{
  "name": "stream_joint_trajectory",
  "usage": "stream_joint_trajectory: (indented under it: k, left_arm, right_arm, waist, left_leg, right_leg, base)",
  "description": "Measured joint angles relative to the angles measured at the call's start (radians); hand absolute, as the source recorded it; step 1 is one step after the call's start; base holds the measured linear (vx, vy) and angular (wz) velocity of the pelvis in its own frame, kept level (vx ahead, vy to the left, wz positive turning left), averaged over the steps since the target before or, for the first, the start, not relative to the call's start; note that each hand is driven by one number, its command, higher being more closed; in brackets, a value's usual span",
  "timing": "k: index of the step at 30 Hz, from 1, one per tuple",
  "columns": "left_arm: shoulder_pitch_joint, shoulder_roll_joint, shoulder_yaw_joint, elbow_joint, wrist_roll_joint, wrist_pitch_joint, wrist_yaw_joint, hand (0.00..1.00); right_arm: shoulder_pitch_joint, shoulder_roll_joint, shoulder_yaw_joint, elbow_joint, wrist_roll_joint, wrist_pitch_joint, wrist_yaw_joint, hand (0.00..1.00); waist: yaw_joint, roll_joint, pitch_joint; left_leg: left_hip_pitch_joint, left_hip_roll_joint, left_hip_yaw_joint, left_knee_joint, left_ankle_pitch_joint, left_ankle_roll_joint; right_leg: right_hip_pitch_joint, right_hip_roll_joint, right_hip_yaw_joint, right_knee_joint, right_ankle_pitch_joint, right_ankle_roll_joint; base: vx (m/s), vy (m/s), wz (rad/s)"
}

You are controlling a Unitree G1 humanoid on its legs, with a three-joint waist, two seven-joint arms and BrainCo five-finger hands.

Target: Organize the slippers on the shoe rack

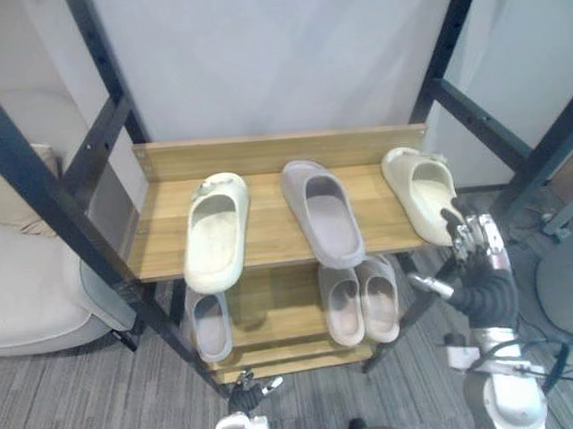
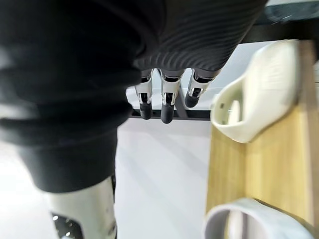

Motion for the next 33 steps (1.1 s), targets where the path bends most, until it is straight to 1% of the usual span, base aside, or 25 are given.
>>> stream_joint_trajectory:
  k: [3,8,9,10,12,14,20,21,22,25,27,29,33]
  left_arm:
    - [0.0,0.004,-0.001,0.0,0.008,0.0,-0.002,0.0]
    - [0.001,0.018,-0.003,0.001,0.014,0.0,-0.005,0.0]
    - [0.001,0.02,-0.003,0.001,0.014,0.0,-0.007,0.0]
    - [0.001,0.027,-0.016,0.002,0.014,0.0,-0.018,0.0]
    - [0.001,0.041,-0.033,0.003,0.014,0.0,-0.019,0.0]
    - [0.001,0.05,-0.05,0.005,0.013,-0.001,-0.02,0.0]
    - [0.0,0.062,-0.05,0.009,0.013,-0.001,-0.02,0.0]
    - [-0.001,0.063,-0.051,0.009,0.013,-0.001,-0.02,0.0]
    - [-0.002,0.067,-0.051,0.009,0.013,-0.001,-0.02,0.0]
    - [-0.017,0.09,-0.08,0.027,0.004,-0.001,-0.021,0.0]
    - [-0.024,0.096,-0.081,0.03,-0.004,-0.001,-0.021,0.0]
    - [-0.036,0.102,-0.079,0.041,-0.008,-0.001,-0.02,0.0]
    - [-0.05,0.101,-0.079,0.043,-0.015,-0.001,-0.02,0.0]
  right_arm:
    - [-0.04,0.0,-0.033,0.024,0.0,0.001,-0.008,0.0]
    - [-0.15,-0.008,-0.063,0.153,0.004,0.011,-0.011,0.0]
    - [-0.164,-0.015,-0.063,0.166,0.004,0.014,-0.011,0.0]
    - [-0.237,-0.045,-0.063,0.221,0.004,0.023,-0.011,0.0]
    - [-0.283,-0.054,-0.063,0.263,0.005,0.03,-0.011,0.0]
    - [-0.31,-0.072,-0.063,0.296,0.005,0.033,-0.011,0.0]
    - [-0.406,-0.105,-0.059,0.394,0.004,0.05,-0.009,0.0]
    - [-0.423,-0.117,-0.059,0.408,0.003,0.062,-0.008,0.0]
    - [-0.432,-0.119,-0.059,0.416,0.003,0.064,-0.007,0.0]
    - [-0.461,-0.121,-0.059,0.455,0.003,0.072,-0.004,0.0]
    - [-0.475,-0.125,-0.059,0.481,0.003,0.076,-0.002,0.0]
    - [-0.503,-0.132,-0.053,0.517,0.002,0.082,0.0,0.0]
    - [-0.547,-0.151,-0.038,0.551,0.002,0.092,0.001,0.0]
  waist:
    - [0.0,-0.001,0.0]
    - [-0.001,0.0,0.0]
    - [-0.001,-0.001,0.0]
    - [-0.001,-0.001,0.0]
    - [-0.001,0.0,0.0]
    - [0.0,0.0,0.0]
    - [0.0,0.0,0.0]
    - [0.001,0.0,0.001]
    - [0.002,0.0,0.002]
    - [0.003,-0.001,0.015]
    - [0.003,-0.003,0.027]
    - [0.007,-0.006,0.037]
    - [0.017,-0.003,0.059]
  left_leg:
    - [-0.008,-0.003,-0.013,0.0,0.0,0.0]
    - [-0.021,-0.004,-0.035,0.0,0.001,0.001]
    - [-0.022,-0.004,-0.039,0.0,0.002,0.002]
    - [-0.024,-0.008,-0.057,-0.002,0.006,0.007]
    - [-0.024,-0.01,-0.08,-0.005,0.006,0.008]
    - [-0.024,-0.01,-0.083,-0.007,0.007,0.008]
    - [-0.025,-0.015,-0.103,-0.018,0.011,0.011]
    - [-0.025,-0.015,-0.107,-0.018,0.012,0.011]
    - [-0.025,-0.016,-0.107,-0.019,0.012,0.011]
    - [-0.025,-0.016,-0.118,-0.021,0.012,0.011]
    - [-0.024,-0.016,-0.128,-0.02,0.012,0.011]
    - [-0.026,-0.017,-0.135,-0.02,0.013,0.01]
    - [-0.027,-0.018,-0.139,-0.021,0.013,0.01]
  right_leg:
    - [0.0,-0.002,-0.006,-0.007,0.0,0.0]
    - [0.001,-0.001,-0.021,-0.019,0.0,0.0]
    - [0.002,-0.001,-0.022,-0.021,0.0,0.0]
    - [0.003,-0.001,-0.024,-0.032,0.001,-0.002]
    - [0.003,0.001,-0.024,-0.033,0.001,-0.002]
    - [0.003,0.001,-0.023,-0.034,0.001,-0.002]
    - [0.004,0.001,-0.019,-0.034,0.001,-0.003]
    - [0.004,0.001,-0.018,-0.034,0.001,-0.003]
    - [0.005,0.002,-0.019,-0.037,0.002,-0.003]
    - [0.027,0.004,-0.022,-0.071,0.01,-0.014]
    - [0.035,0.005,-0.026,-0.077,0.01,-0.014]
    - [0.034,0.006,-0.027,-0.088,0.016,-0.019]
    - [0.036,0.005,-0.026,-0.094,0.02,-0.024]
  base:
    - [0.02,-0.002,0.1]
    - [0.02,-0.019,0.09]
    - [0.06,-0.035,0.16]
    - [0.06,-0.037,0.13]
    - [0.03,-0.035,0.07]
    - [0.0,0.0,0.0]
    - [0.0,-0.007,0.02]
    - [0.0,-0.02,0.07]
    - [0.0,0.0,0.0]
    - [-0.01,-0.018,0.05]
    - [0.0,-0.025,0.1]
    - [0.01,-0.023,0.07]
    - [0.0,0.0,0.0]
